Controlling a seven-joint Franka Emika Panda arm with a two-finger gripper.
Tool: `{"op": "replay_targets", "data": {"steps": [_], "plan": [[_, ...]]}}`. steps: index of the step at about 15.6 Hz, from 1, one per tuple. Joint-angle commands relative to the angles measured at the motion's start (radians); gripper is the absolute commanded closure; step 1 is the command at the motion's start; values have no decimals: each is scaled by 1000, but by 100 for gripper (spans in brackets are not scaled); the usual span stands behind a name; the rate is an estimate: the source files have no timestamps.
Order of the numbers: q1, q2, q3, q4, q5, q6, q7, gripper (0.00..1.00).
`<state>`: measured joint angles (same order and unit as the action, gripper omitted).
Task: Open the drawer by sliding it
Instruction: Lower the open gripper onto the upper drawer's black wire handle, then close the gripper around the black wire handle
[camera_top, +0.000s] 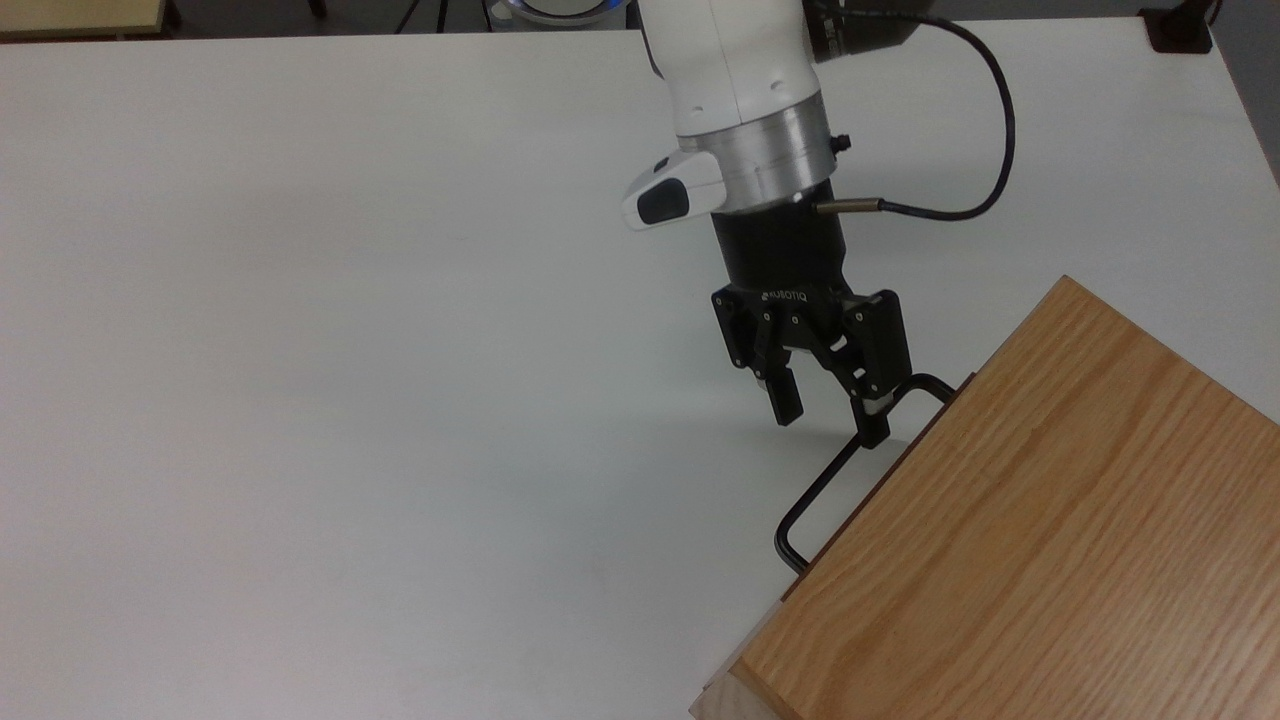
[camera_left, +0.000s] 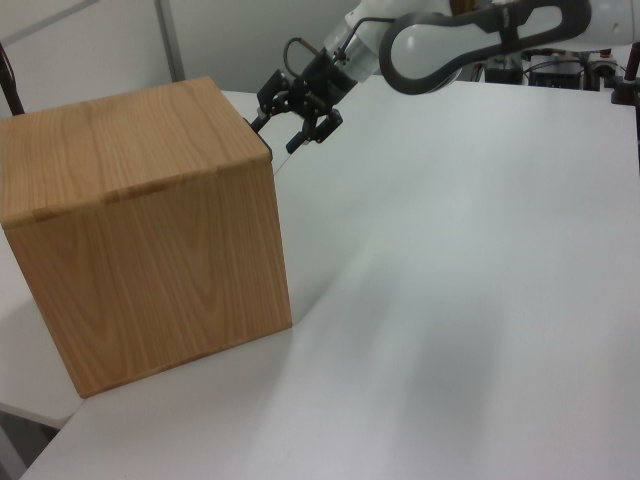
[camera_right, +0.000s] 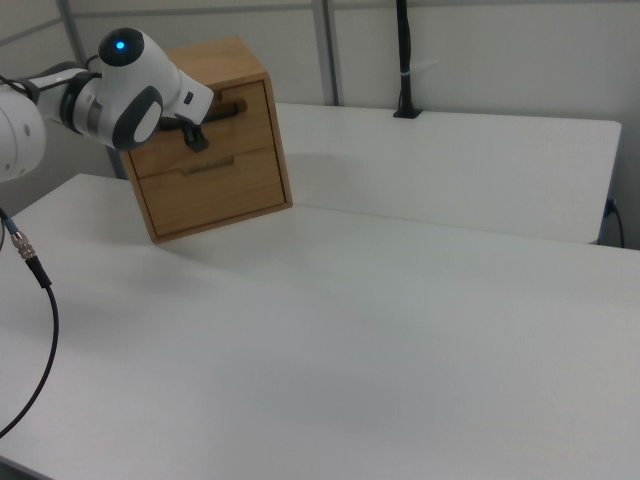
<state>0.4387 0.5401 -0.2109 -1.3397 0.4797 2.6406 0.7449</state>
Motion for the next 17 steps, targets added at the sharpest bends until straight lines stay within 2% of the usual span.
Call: {"op": "replay_targets", "data": {"steps": [1,2,6,9,13,17], "plan": [[17,46,-28,59,10,30,27,29],[18,47,-27,57,8,47,25,33],[25,57,-25,59,-1,52,25,62],[25,52,-25,59,-1,52,25,76],[23,20,-24,43,-1,45,25,88],[-1,-86,-19,-39,-3,35,18,90]]}}
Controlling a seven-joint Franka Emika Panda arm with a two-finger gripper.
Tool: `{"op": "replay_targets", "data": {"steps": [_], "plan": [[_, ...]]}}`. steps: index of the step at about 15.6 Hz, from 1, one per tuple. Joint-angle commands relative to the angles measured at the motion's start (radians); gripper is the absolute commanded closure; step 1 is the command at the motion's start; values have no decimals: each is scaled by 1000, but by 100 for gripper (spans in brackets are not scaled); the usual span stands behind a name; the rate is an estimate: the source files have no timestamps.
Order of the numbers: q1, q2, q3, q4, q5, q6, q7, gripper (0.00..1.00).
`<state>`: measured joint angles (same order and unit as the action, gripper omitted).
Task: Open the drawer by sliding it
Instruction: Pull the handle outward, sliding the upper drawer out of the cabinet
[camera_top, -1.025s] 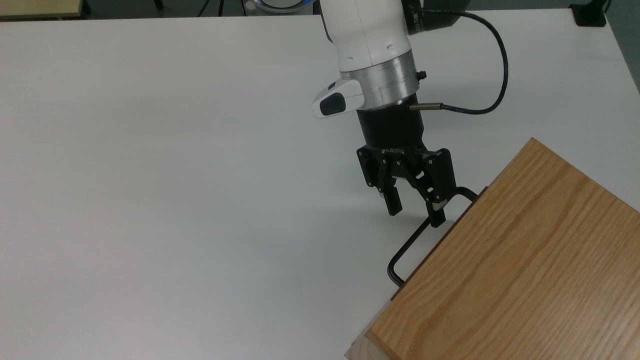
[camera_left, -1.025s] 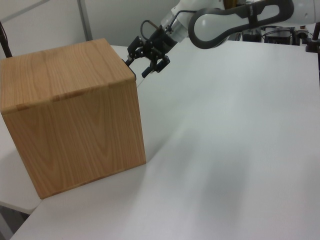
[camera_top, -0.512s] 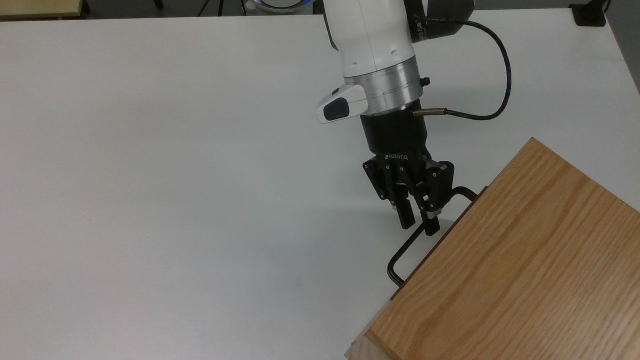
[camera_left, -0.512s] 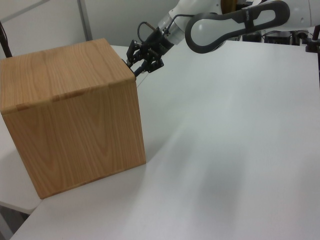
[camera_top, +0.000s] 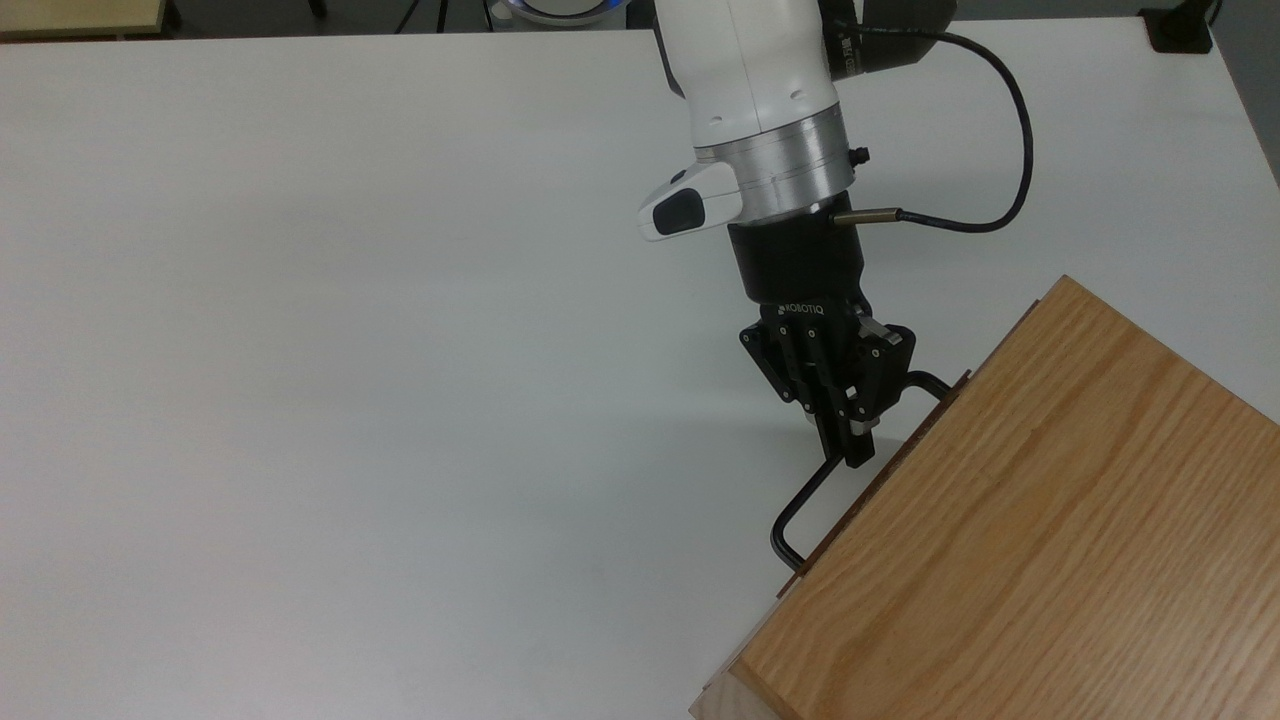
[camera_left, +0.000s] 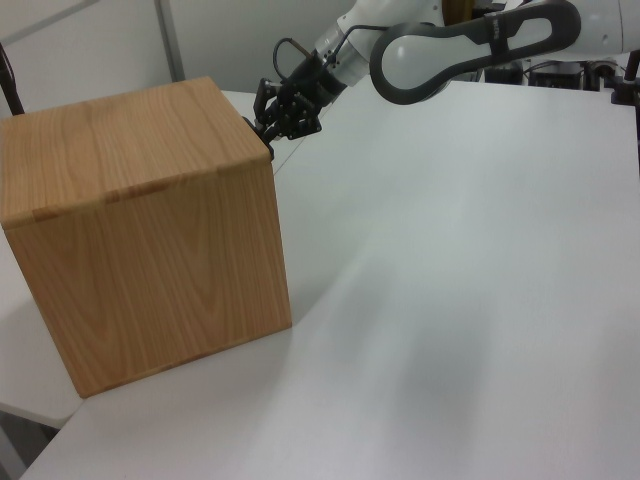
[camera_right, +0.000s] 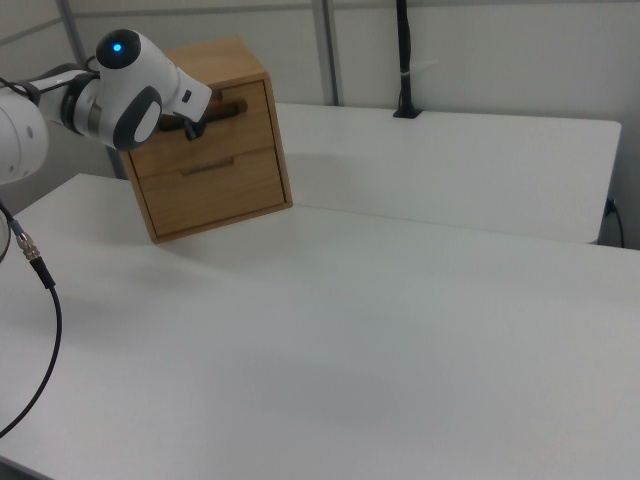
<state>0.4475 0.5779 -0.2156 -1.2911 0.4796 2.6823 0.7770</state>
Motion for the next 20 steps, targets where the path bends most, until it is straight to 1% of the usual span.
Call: {"op": "replay_targets", "data": {"steps": [1,2,4,6,8,10,14,18,19,20], "plan": [[-27,-159,-7,-124,-3,-22,-18,91],[-45,-197,-2,-160,-1,-59,-25,92],[-93,-254,22,-186,8,-166,-65,94],[-140,-291,30,-191,16,-287,-97,95],[-170,-338,30,-207,36,-370,-146,95],[-194,-384,30,-238,66,-415,-192,95],[-205,-400,30,-270,68,-466,-235,95],[-243,-418,30,-287,68,-561,-294,94],[-253,-427,30,-295,68,-590,-315,93],[-262,-438,30,-313,65,-623,-341,89]]}}
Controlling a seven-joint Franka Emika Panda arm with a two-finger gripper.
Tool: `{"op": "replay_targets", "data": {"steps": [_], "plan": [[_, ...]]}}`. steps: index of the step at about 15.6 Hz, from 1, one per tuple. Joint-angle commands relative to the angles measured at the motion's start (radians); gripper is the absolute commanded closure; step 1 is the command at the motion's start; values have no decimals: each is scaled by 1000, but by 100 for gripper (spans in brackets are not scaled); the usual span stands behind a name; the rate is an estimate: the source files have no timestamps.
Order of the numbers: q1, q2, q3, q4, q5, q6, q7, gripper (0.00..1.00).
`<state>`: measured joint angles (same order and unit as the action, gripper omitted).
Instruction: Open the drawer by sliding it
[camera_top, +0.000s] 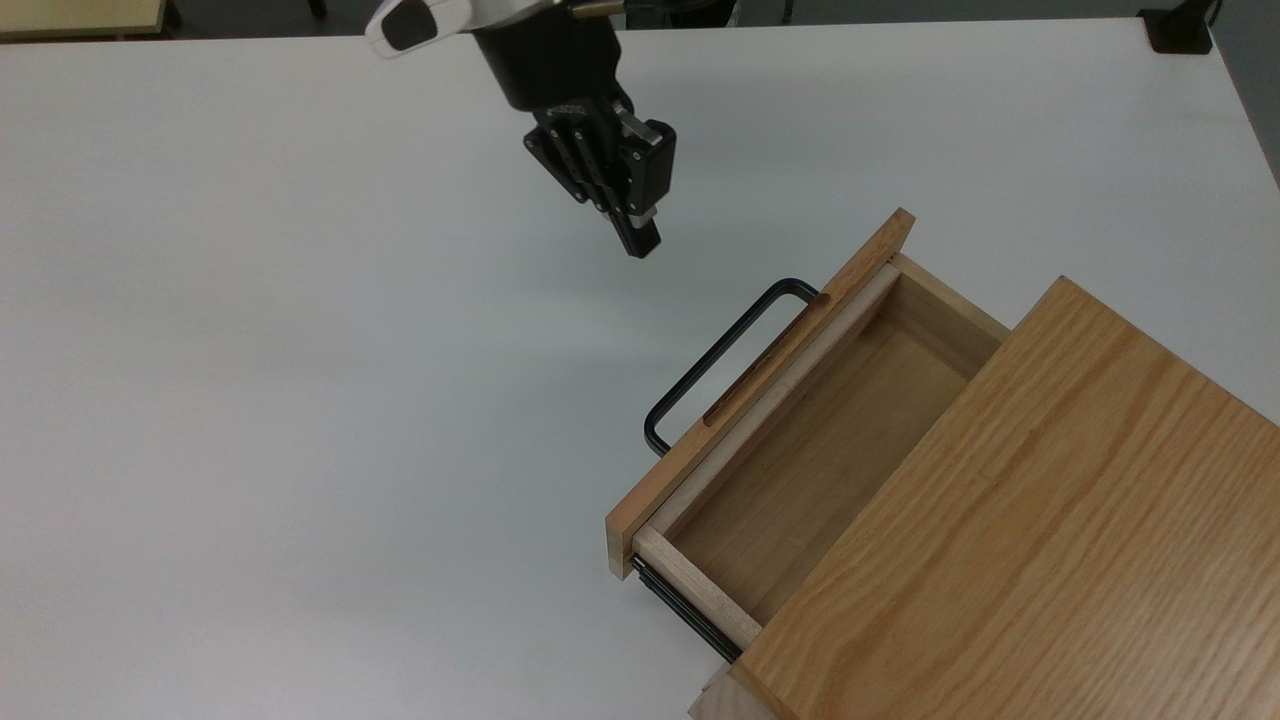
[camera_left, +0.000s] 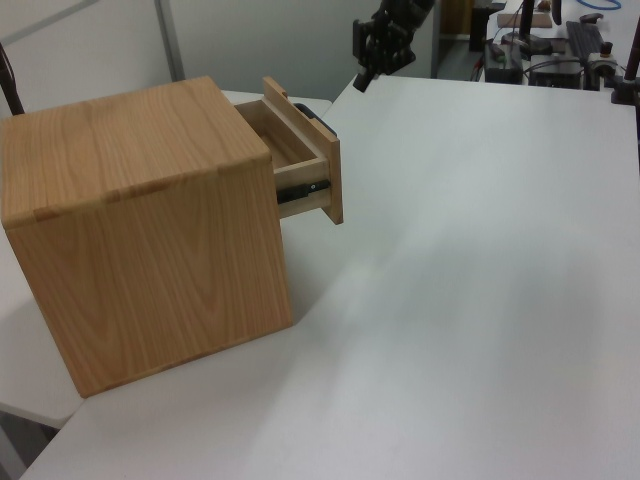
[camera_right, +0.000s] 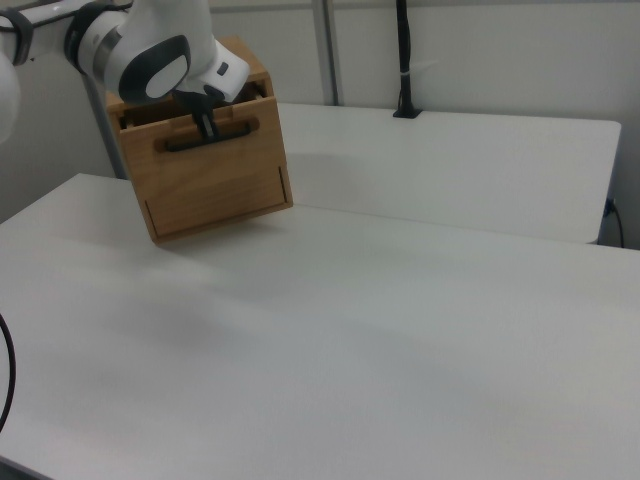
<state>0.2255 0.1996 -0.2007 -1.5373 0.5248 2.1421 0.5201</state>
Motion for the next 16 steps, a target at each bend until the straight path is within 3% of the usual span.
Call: {"op": "replay_targets", "data": {"steps": [1,3,5,8,13,16], "plan": [[-50,-75,15,-75,11,-114,-110,84],[-58,-86,12,-81,-52,-204,-159,62],[-69,-91,12,-80,-179,-289,-181,30],[-58,-95,14,-80,-423,-388,-244,0],[-67,-117,1,-70,-603,-464,-488,0],[-67,-117,-2,-63,-678,-464,-492,0]]}}
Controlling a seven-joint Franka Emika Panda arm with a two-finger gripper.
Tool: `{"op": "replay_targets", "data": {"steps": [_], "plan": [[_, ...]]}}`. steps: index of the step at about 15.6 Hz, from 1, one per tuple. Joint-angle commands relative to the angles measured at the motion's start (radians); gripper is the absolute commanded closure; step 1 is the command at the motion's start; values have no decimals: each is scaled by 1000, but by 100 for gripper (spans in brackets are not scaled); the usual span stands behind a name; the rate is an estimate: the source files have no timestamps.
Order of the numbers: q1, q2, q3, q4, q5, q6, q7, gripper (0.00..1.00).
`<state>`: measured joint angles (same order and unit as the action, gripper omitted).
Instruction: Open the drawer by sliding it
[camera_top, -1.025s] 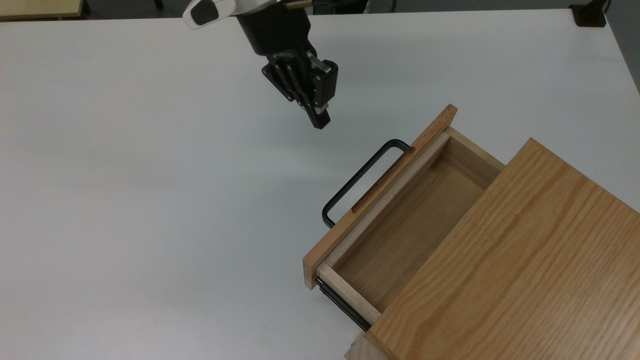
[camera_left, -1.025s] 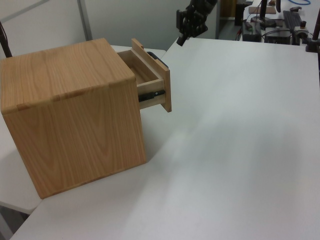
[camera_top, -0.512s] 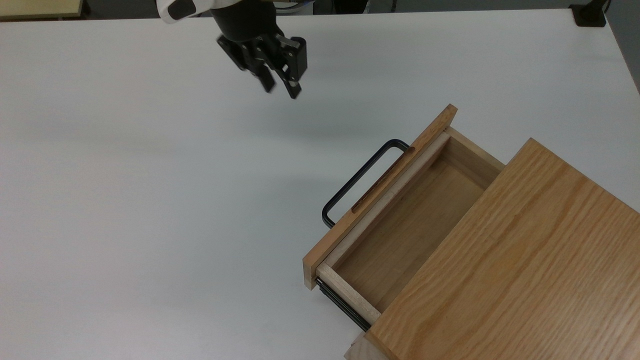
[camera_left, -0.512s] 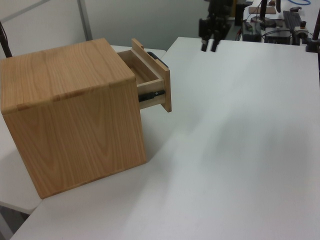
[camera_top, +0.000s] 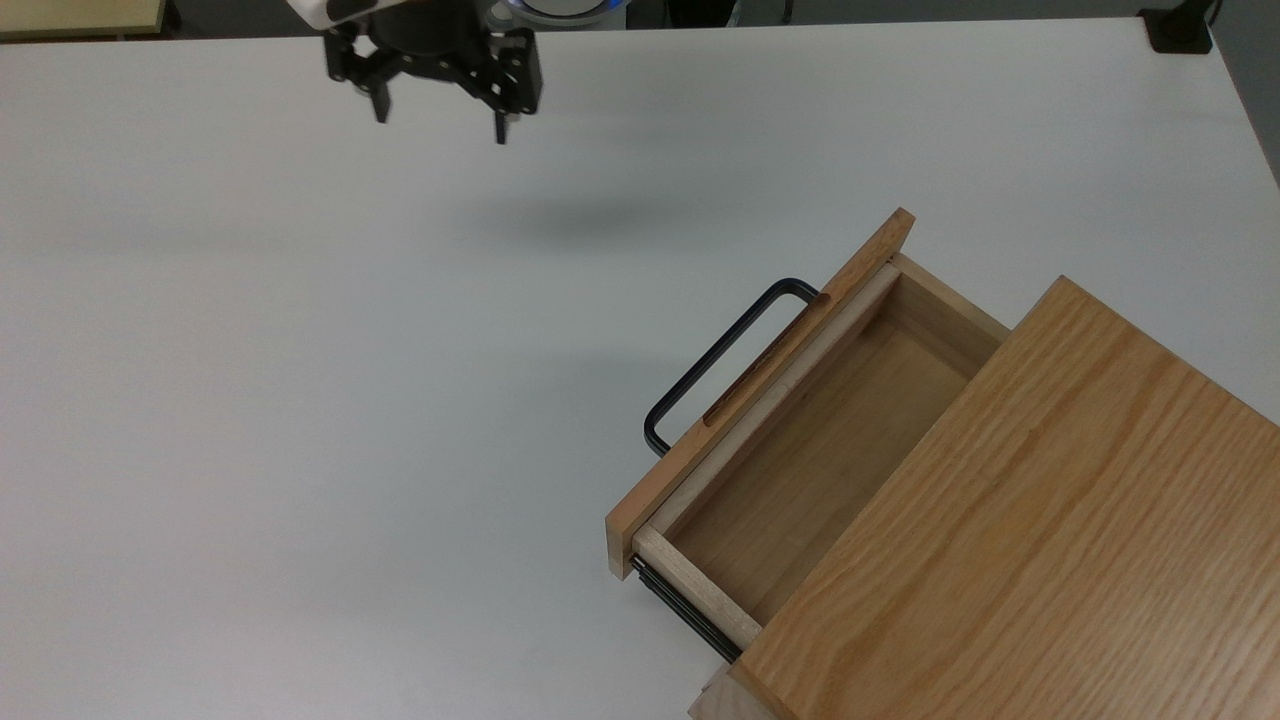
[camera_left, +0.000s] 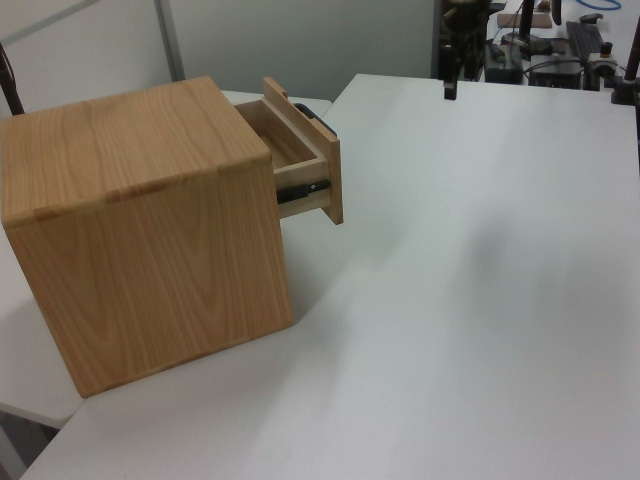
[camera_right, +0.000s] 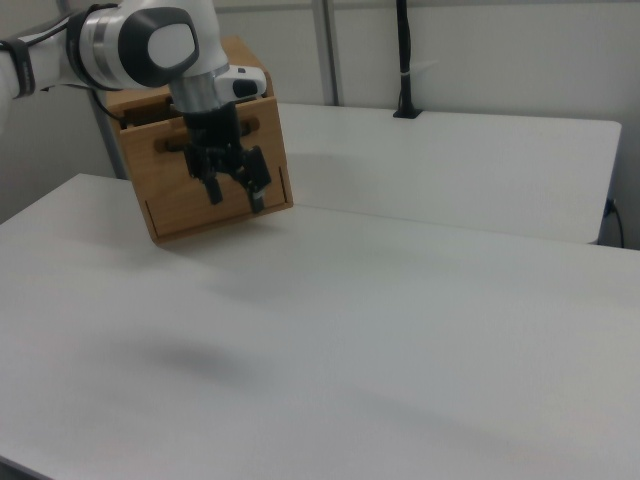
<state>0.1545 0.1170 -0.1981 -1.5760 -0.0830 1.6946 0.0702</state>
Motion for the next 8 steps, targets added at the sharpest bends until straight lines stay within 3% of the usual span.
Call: {"op": "replay_targets", "data": {"steps": [1,8], "plan": [[4,-37,-4,-24,-87,-19,-40,0],[7,-51,-37,-24,-81,-19,-46,0]]}}
